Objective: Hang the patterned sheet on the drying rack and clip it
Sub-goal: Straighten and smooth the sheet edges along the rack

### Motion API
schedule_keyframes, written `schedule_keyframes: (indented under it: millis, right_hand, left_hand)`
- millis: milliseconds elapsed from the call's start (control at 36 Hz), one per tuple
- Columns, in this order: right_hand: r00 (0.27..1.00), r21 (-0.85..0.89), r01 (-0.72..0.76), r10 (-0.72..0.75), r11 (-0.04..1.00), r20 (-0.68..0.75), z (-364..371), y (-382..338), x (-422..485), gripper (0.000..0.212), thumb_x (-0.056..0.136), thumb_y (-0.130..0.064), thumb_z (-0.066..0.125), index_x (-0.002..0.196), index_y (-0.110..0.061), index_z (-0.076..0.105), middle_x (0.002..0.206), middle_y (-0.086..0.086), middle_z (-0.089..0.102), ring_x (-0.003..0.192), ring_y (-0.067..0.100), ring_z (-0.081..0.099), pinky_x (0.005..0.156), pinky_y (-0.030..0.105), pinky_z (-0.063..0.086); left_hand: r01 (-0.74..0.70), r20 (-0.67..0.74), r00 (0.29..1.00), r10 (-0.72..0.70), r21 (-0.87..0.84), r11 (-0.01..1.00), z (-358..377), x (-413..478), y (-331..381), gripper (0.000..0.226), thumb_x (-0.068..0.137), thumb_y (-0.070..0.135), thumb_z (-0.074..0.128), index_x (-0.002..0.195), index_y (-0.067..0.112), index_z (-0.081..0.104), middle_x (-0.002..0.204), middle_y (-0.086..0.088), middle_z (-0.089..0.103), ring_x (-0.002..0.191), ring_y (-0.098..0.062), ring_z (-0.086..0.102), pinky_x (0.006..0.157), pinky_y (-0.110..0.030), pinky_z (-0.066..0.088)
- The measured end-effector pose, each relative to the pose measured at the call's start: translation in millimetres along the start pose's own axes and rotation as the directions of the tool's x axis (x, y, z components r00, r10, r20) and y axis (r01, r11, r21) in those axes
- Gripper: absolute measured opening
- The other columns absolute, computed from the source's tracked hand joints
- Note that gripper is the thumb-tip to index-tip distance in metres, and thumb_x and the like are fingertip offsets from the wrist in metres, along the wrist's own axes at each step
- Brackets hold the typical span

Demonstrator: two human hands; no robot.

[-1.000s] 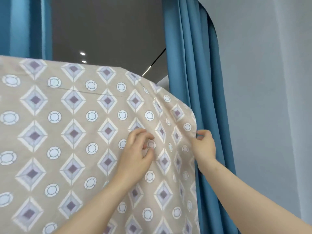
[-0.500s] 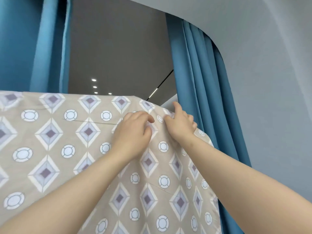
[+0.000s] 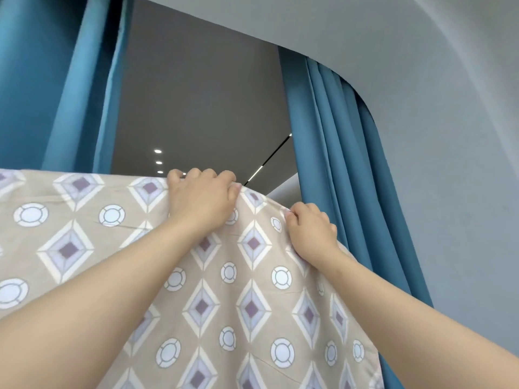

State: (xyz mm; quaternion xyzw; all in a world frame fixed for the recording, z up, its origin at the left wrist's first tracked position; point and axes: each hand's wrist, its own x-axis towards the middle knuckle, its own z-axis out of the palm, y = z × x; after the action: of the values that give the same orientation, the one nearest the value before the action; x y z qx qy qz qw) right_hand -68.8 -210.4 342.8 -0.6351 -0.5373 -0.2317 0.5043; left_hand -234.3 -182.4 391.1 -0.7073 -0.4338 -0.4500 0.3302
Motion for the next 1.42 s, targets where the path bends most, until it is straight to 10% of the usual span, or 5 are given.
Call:
schedule_keyframes:
  millis: [222, 583, 833, 1278, 1417]
  right_hand:
    - [0.995, 0.024, 0.059, -0.057, 0.998, -0.081, -9.4, 11.3, 12.2, 0.03, 0.1, -0.031, 0.031, 0.093, -0.01, 0.051, 0.097, 0.004, 0.057, 0.101, 0.027, 0.046, 0.079, 0.033, 0.03]
    - [0.998, 0.239, 0.0, 0.015, 0.971, -0.059, -20.8, 15.8, 13.0, 0.023, 0.098, -0.028, 0.034, 0.082, -0.017, 0.045, 0.077, 0.0, 0.054, 0.084, 0.026, 0.051, 0.078, 0.035, 0.041]
    - [0.999, 0.218, 0.032, -0.028, 0.975, -0.02, -34.8, 6.2, 21.8, 0.027, 0.097, -0.026, 0.037, 0.072, -0.021, 0.046, 0.071, -0.006, 0.05, 0.082, 0.022, 0.049, 0.083, 0.035, 0.04]
    - [0.93, 0.314, -0.122, 0.219, 0.941, -0.294, -74.7, 45.2, 11.2, 0.02, 0.096, -0.021, 0.034, 0.082, -0.018, 0.047, 0.072, -0.009, 0.05, 0.084, 0.025, 0.05, 0.094, 0.045, 0.041]
    - [0.963, 0.424, -0.145, 0.225, 0.894, -0.146, -76.9, 48.7, 4.3, 0.017, 0.096, -0.022, 0.039, 0.082, -0.02, 0.05, 0.074, -0.001, 0.054, 0.067, 0.019, 0.047, 0.058, 0.029, 0.039]
  left_hand:
    - [0.01, 0.054, 0.999, -0.004, -0.101, 0.995, -4.7, 24.1, 7.9, 0.032, 0.097, 0.018, 0.026, 0.092, 0.027, 0.057, 0.082, 0.007, 0.055, 0.093, -0.021, 0.052, 0.103, -0.047, 0.015]
    - [-0.069, 0.09, 0.992, 0.083, -0.148, 0.987, -9.4, 27.6, 20.5, 0.029, 0.099, 0.025, 0.027, 0.109, 0.022, 0.054, 0.109, 0.001, 0.051, 0.089, -0.02, 0.046, 0.081, -0.031, 0.028]
    - [-0.035, 0.138, 0.989, 0.05, -0.107, 0.994, -15.1, 33.5, 21.7, 0.037, 0.096, 0.025, 0.032, 0.062, 0.018, 0.042, 0.072, 0.003, 0.054, 0.083, -0.023, 0.052, 0.076, -0.033, 0.026]
    - [-0.198, -0.107, 0.98, 0.168, -0.61, 0.767, -17.4, 32.8, 109.8, 0.029, 0.098, 0.024, 0.037, 0.101, 0.012, 0.064, 0.103, -0.006, 0.057, 0.103, -0.026, 0.052, 0.092, -0.036, 0.039]
    - [-0.209, -0.028, 0.972, 0.234, -0.559, 0.802, -18.2, 31.0, 104.8, 0.028, 0.097, 0.027, 0.037, 0.089, 0.012, 0.059, 0.096, -0.003, 0.058, 0.102, -0.025, 0.052, 0.085, -0.033, 0.034]
